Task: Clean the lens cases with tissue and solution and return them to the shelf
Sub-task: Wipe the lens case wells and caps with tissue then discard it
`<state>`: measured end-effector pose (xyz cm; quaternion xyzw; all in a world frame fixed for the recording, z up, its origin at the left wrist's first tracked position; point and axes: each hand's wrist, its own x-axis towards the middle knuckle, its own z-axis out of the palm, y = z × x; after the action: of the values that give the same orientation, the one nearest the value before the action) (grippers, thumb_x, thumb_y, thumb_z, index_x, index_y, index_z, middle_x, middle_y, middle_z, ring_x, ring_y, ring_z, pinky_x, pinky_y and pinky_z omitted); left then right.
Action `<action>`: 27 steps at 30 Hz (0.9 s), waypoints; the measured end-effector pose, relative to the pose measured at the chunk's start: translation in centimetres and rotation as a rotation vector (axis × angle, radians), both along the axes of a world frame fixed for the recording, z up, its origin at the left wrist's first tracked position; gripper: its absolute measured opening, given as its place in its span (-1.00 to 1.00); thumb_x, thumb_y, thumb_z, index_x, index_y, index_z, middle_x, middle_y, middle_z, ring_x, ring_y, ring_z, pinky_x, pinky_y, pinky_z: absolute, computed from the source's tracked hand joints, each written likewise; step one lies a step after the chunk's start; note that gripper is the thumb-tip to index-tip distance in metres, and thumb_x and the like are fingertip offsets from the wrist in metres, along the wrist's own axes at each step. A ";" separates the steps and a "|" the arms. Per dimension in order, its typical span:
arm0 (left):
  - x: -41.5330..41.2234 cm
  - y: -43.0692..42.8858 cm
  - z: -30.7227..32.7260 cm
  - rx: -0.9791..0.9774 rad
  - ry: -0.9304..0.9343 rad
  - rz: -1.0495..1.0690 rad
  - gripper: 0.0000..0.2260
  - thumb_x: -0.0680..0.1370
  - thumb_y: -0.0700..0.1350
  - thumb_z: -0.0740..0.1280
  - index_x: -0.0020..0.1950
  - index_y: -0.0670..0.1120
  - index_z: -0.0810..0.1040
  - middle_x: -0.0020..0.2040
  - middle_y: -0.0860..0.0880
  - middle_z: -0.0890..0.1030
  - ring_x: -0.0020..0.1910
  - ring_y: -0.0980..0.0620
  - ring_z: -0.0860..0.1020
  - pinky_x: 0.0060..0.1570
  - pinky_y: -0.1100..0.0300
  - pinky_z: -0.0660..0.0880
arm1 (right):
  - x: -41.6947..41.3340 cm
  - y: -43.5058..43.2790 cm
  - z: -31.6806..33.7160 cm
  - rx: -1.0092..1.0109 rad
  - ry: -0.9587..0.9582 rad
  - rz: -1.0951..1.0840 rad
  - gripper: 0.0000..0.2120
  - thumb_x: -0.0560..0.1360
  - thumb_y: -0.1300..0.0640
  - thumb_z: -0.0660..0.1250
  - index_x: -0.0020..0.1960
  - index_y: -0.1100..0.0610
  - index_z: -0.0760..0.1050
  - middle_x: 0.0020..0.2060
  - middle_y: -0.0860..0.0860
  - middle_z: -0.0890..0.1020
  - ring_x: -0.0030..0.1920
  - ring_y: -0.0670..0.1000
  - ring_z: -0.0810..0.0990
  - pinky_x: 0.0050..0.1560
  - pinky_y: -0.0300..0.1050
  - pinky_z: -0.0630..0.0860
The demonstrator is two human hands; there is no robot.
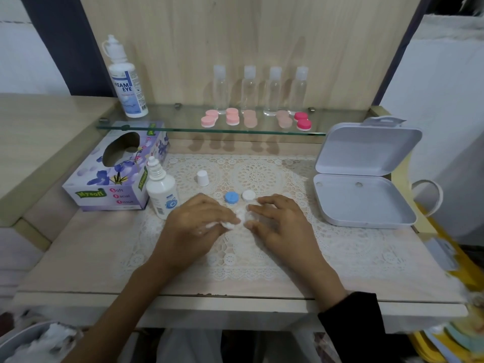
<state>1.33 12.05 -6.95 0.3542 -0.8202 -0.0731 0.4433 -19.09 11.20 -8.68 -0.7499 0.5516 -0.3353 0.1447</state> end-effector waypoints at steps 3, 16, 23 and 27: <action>-1.0 0.6 1.0 0.269 0.347 0.080 -0.85 0.35 -0.12 0.50 -0.09 -0.01 0.68 -0.13 0.08 0.67 -0.05 0.09 0.58 0.04 0.27 0.47 | 0.2 0.1 -0.2 -0.010 0.012 -0.010 -0.56 0.42 -0.17 0.34 0.24 -0.03 0.58 0.21 -0.11 0.54 0.25 -0.06 0.43 0.29 -0.03 0.38; -5.0 0.5 1.6 0.526 0.595 0.001 -0.68 0.30 -0.24 0.55 -0.01 -0.02 0.62 0.01 -0.05 0.65 -0.02 -0.01 0.63 0.03 0.16 0.55 | 0.7 1.5 2.3 0.010 -0.753 0.168 -0.88 0.52 0.13 0.39 -0.05 0.17 0.65 -0.11 0.03 0.67 0.02 0.04 0.61 0.09 -0.02 0.50; -3.0 -0.8 0.4 0.362 0.123 0.127 -0.57 0.27 0.18 0.47 0.10 0.13 0.58 0.07 0.18 0.56 0.13 0.17 0.47 0.06 0.35 0.36 | 0.5 1.6 2.4 0.055 -0.896 0.036 -0.83 0.59 0.12 0.30 -0.15 0.14 0.54 -0.27 0.04 0.58 -0.21 -0.01 0.54 -0.15 -0.07 0.46; -1.8 -1.3 -0.9 0.418 -0.001 0.203 -0.58 0.26 0.29 0.37 0.05 0.16 0.59 -0.02 0.20 0.57 0.03 0.23 0.45 0.09 0.17 0.41 | 0.5 1.2 2.0 0.057 -0.777 -0.022 -0.88 0.60 0.11 0.27 -0.07 0.09 0.55 -0.25 -0.07 0.60 -0.22 -0.06 0.55 -0.19 -0.05 0.49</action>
<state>-0.46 10.74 -7.83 0.5191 -0.7475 -0.1961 0.3651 -18.58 12.44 -6.69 -0.5569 0.4728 -0.5803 0.3600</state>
